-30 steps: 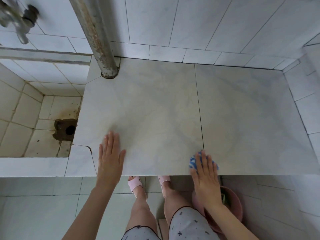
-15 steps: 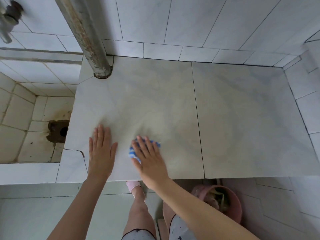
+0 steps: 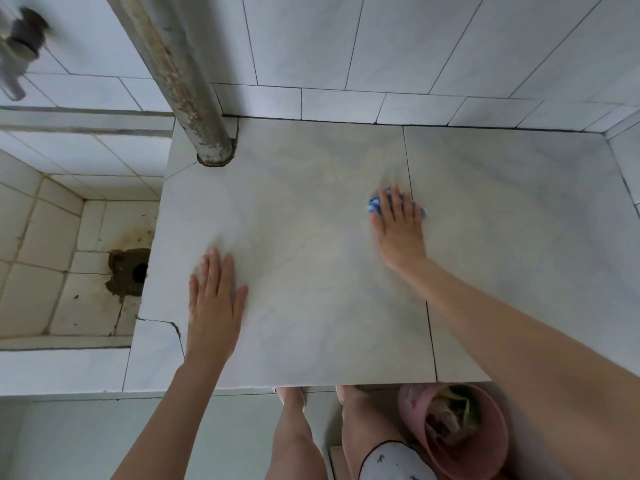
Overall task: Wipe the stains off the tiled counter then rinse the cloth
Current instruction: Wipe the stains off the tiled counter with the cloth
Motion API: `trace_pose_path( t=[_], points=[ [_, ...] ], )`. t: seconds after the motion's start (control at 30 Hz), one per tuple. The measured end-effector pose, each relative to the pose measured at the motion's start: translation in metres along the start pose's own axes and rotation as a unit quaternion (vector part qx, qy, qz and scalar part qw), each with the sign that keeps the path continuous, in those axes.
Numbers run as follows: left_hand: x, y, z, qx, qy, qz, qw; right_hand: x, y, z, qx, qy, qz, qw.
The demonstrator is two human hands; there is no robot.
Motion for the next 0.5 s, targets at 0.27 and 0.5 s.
trace_pose_path(
  t=[0.27,0.5],
  points=[
    [0.006,-0.013,0.001,0.019,-0.007,0.015,1.000,-0.047,0.082,-0.119,0.334,-0.001,0.027,0.942],
    [0.009,-0.026,-0.006,0.018,0.009,-0.003,1.000,-0.018,0.000,-0.083,0.311,0.058,0.024,0.948]
  ],
)
Point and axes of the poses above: each hand's wrist, its own y-axis away from the middle knuckle, its own x-axis out of the back of the hand, z = x × y, the point moved 1 cm from there along -y, towards the middle knuckle, and after that the axes turned 7 degrees about -z, right-handed, at the moved point
